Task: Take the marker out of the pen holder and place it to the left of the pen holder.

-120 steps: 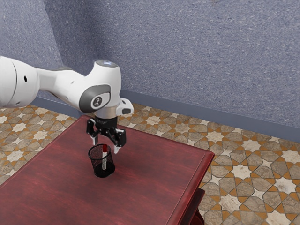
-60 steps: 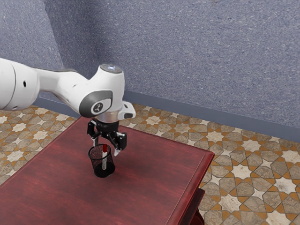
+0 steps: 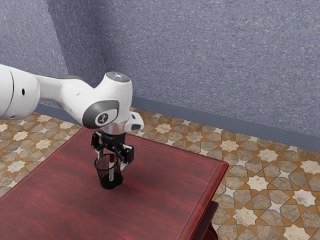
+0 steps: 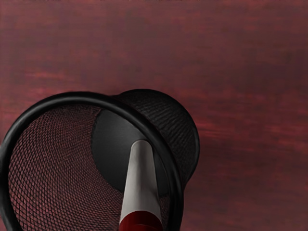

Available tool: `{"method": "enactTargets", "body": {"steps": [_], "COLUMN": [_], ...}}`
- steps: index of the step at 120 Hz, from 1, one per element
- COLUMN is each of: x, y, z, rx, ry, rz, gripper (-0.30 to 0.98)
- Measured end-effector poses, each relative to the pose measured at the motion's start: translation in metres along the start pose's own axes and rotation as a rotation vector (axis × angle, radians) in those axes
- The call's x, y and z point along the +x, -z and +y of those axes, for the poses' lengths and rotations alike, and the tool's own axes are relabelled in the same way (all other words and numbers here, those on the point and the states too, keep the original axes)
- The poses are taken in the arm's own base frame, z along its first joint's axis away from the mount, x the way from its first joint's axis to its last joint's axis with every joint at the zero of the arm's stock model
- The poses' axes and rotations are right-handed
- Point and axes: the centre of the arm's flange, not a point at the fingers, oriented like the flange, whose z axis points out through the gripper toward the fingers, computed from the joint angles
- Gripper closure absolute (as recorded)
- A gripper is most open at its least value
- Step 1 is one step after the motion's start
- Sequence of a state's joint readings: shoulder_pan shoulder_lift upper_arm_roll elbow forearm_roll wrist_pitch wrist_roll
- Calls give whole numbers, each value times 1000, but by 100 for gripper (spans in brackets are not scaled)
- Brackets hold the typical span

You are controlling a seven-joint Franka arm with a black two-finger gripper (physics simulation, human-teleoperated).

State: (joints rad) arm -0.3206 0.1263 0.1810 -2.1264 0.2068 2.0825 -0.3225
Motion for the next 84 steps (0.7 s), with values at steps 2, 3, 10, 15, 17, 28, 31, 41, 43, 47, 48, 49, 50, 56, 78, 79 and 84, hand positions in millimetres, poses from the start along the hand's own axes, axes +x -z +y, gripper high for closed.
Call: {"method": "enactTargets", "body": {"steps": [2,3,10,15,17,28,31,41,43,47,48,49,50,56,78,79,84], "x": [0,0,0,0,1,2,2,4,5,5,5,5,5,4,4,4,4], "y": [0,0,-1,-1,-1,-1,-2,-2,-2,-3,-3,-3,-4,-5,2,3,4], "z": [0,0,0,0,0,-1,-2,-5,-6,-6,-6,-6,-5,-5,-5,-5,-7], "rx": [0,0,2,2,4,11,12,12,12,13,13,13,13,13,6,6,4], "ry": [0,1,1,2,1,0,1,7,7,8,8,7,7,6,9,10,13], "rz": [0,0,0,0,1,7,8,14,14,14,14,14,14,13,27,27,29], "gripper": [3,3,3,3,3,3,3,3,3,3,3,3,3,3,14,15,21]}}
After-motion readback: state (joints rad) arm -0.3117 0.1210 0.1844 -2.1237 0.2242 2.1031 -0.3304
